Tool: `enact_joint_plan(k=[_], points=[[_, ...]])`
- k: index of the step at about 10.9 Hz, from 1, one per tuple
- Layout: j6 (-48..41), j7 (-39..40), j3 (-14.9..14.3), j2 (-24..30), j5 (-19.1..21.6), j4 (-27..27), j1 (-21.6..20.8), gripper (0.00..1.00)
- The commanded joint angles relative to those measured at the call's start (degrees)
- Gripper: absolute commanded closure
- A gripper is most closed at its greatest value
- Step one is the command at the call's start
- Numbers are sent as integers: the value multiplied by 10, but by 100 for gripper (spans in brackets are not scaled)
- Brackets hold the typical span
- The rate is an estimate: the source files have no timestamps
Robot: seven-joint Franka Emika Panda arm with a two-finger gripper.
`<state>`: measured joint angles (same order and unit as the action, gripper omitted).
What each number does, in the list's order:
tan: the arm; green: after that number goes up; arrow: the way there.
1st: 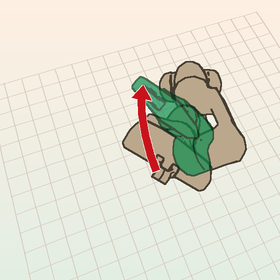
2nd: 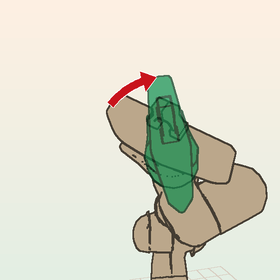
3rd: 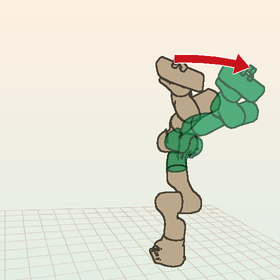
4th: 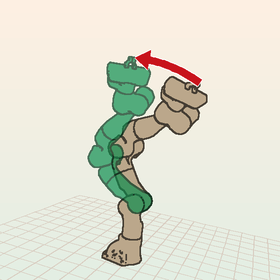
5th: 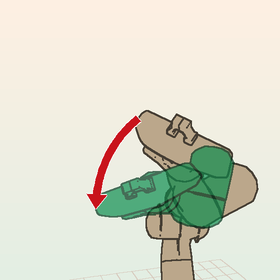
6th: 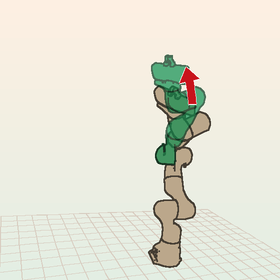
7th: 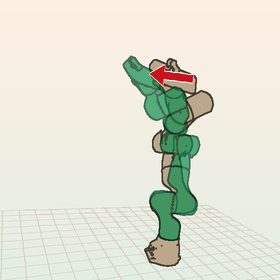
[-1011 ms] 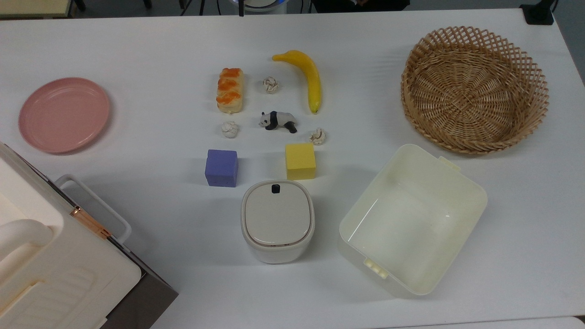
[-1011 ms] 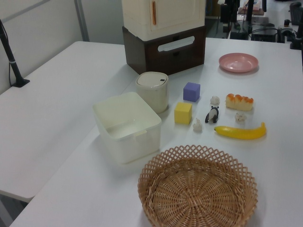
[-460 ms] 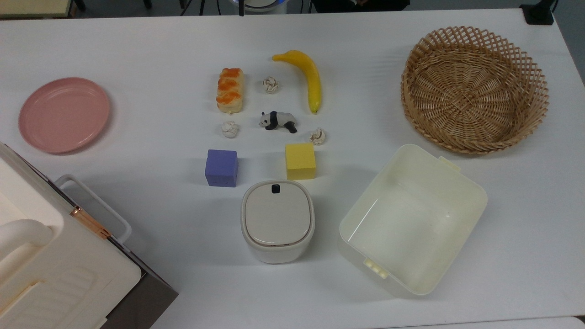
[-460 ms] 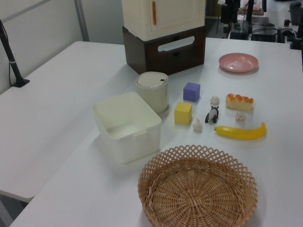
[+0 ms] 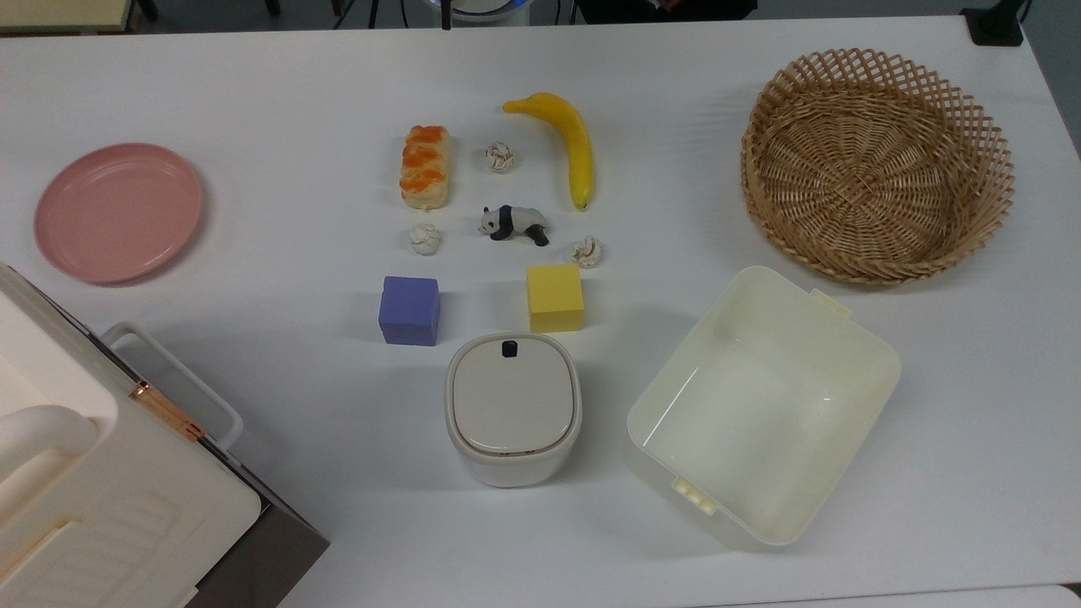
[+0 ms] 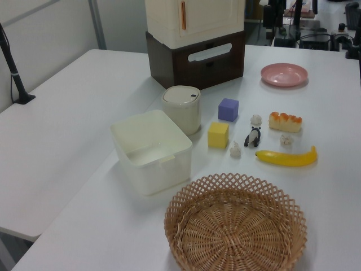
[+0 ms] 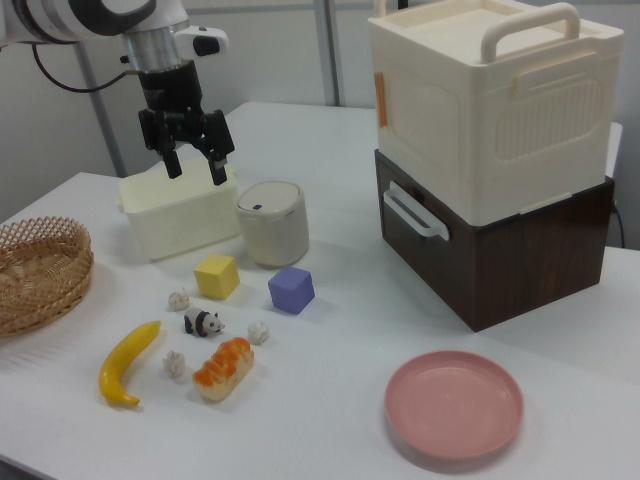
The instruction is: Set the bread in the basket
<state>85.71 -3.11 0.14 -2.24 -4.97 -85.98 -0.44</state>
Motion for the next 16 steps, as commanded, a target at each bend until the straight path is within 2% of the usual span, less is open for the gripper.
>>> enact_joint_plan(k=[1, 16], points=[[-9, -10, 0, 6, 5, -9, -7, 0], [-5, -1, -2, 1, 8, -28, -15, 0]])
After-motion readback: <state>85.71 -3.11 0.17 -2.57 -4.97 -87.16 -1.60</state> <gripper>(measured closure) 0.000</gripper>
